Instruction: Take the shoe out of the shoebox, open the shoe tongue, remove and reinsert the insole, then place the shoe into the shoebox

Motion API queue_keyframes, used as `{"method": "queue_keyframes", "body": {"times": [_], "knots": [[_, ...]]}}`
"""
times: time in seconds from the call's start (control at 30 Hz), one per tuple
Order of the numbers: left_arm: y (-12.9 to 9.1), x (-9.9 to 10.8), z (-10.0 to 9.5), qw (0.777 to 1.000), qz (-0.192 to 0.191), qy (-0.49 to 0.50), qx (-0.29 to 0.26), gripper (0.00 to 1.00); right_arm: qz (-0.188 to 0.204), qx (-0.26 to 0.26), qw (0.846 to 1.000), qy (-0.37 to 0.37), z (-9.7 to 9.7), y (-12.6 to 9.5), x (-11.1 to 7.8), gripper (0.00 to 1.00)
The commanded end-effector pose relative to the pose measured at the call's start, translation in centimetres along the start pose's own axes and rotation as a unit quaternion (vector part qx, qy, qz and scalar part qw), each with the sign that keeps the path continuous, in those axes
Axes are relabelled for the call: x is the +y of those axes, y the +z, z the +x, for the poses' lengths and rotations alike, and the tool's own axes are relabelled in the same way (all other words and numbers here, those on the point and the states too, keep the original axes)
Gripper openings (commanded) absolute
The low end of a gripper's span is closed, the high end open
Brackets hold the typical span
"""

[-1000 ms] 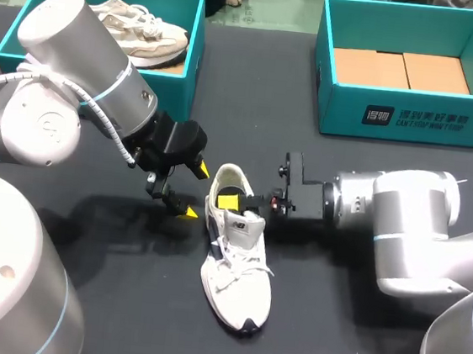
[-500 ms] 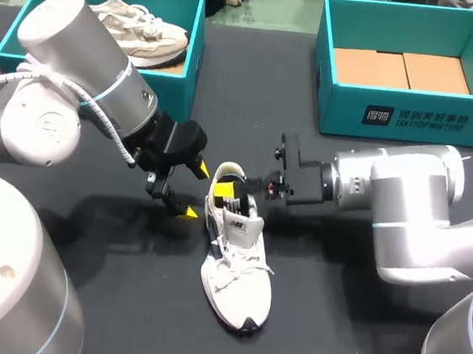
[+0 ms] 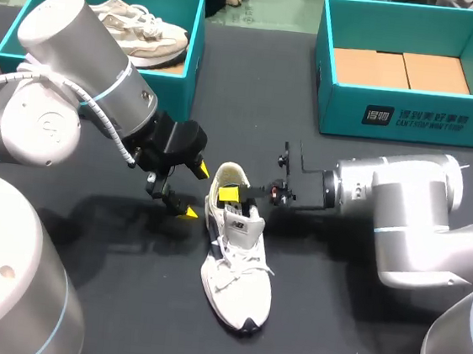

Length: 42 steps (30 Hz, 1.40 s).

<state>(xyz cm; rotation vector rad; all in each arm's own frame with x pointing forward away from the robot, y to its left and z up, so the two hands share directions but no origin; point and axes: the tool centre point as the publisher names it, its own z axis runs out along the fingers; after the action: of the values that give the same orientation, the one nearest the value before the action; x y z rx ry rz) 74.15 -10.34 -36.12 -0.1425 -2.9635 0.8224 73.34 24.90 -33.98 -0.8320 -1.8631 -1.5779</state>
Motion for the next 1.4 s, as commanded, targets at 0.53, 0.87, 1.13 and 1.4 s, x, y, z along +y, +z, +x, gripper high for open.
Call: {"method": "queue_keyframes", "body": {"times": [0.53, 0.87, 1.13, 1.4], "knots": [[0.0, 0.0, 0.1, 1.0, 0.0, 0.0, -0.001, 1.0, 0.027, -0.021, 0.999, -0.031, 2.0, 0.2, 1.4, 0.47], [0.0, 0.0, 0.1, 1.0, 0.0, 0.0, -0.001, 1.0, 0.04, -0.04, 0.998, -0.042, 2.7, -0.6, 2.5, 0.48], [-2.2, -0.2, 0.5, 1.0, 0.008, 0.026, 0.008, 1.0, 0.046, -0.054, 0.997, -0.041, 3.0, -1.6, 2.9, 0.47], [-4.8, 0.9, 1.2, 0.998, -0.015, 0.047, 0.028, 1.0, 0.059, -0.076, 0.995, -0.038, 3.0, -3.0, 4.1, 0.47]]}}
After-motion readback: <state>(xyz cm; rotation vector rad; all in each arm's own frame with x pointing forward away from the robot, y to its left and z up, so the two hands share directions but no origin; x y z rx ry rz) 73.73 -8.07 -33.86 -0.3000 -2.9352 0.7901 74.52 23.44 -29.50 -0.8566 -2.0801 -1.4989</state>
